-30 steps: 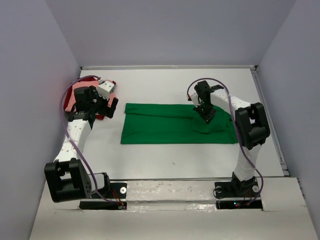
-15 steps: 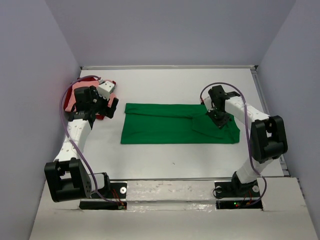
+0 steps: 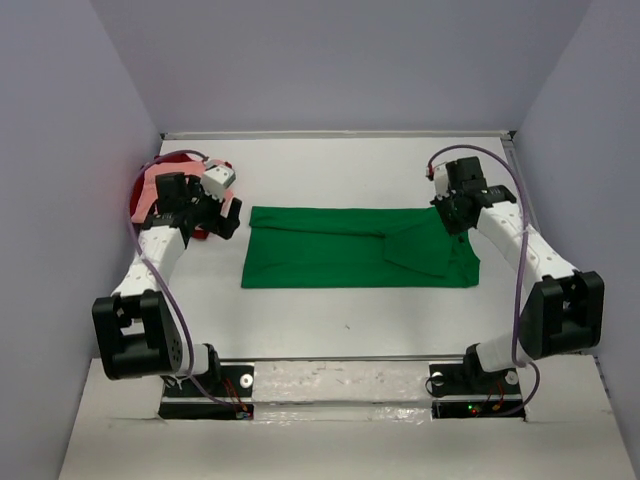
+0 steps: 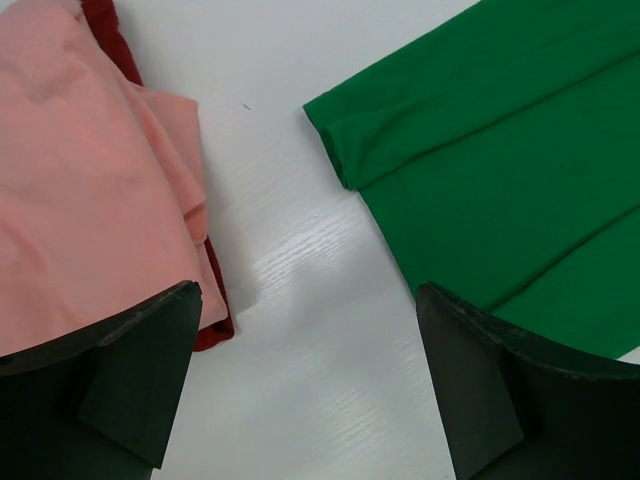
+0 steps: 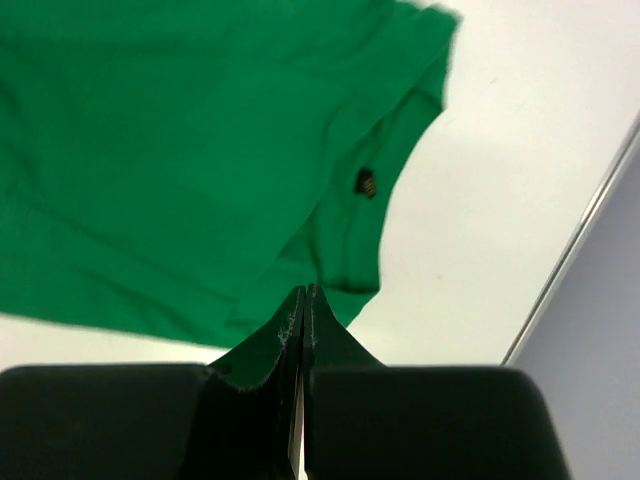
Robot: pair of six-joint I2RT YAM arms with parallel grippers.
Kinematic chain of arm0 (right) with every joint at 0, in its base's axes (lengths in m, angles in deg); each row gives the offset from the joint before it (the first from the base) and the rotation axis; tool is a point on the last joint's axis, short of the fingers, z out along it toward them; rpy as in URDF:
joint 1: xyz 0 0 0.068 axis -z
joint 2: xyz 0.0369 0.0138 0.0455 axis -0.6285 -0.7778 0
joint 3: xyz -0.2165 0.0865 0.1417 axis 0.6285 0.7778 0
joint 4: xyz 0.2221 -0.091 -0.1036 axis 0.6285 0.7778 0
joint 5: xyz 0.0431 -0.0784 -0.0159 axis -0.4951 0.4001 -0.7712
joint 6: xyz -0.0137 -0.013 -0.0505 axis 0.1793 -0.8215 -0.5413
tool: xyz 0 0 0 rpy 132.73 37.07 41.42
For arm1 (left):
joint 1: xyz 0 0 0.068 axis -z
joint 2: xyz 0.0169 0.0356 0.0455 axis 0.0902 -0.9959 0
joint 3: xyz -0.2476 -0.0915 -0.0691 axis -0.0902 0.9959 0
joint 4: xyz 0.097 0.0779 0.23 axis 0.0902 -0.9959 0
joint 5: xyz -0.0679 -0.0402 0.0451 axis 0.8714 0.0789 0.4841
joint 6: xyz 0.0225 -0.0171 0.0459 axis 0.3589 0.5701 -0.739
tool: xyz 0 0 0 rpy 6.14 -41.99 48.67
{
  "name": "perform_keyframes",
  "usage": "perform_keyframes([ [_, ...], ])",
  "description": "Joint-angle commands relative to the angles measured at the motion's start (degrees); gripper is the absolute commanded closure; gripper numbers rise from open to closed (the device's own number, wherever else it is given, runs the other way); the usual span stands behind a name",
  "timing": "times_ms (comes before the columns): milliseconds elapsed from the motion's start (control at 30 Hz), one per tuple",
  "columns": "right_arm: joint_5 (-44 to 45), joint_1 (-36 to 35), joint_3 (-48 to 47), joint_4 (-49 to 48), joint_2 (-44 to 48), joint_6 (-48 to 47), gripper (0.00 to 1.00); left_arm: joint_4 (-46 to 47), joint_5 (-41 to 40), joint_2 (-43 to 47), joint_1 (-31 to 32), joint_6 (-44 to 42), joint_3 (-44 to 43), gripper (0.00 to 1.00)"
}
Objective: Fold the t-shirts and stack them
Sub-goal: Fold the tshirt
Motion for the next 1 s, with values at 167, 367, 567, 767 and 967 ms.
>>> perform_keyframes([
  [167, -3.8, 5.8, 9.0, -15.8, 5.3, 2.8, 1.00, -5.6, 10.7, -9.2, 0.3, -1.2, -8.8, 0.01],
  [367, -4.2, 8.3, 12.5, -20.2, 6.5, 3.5, 1.00, -7.5, 14.1, -13.4, 2.7, -2.2, -12.9, 0.01],
  [567, -2.0, 8.8, 14.5, -22.4, 6.5, 3.1, 1.00, -6.6, 12.4, -16.3, 7.6, -2.7, -11.4, 0.01],
  [767, 2.2, 8.8, 14.1, -23.6, 4.9, 2.9, 1.00, -5.0, 12.0, -16.6, 10.0, -3.7, -9.5, 0.01],
  [967, 2.5, 9.4, 14.3, -24.0, 6.2, 3.6, 0.58, -9.8, 18.3, -18.9, 10.1, -5.8, -11.5, 0.01],
])
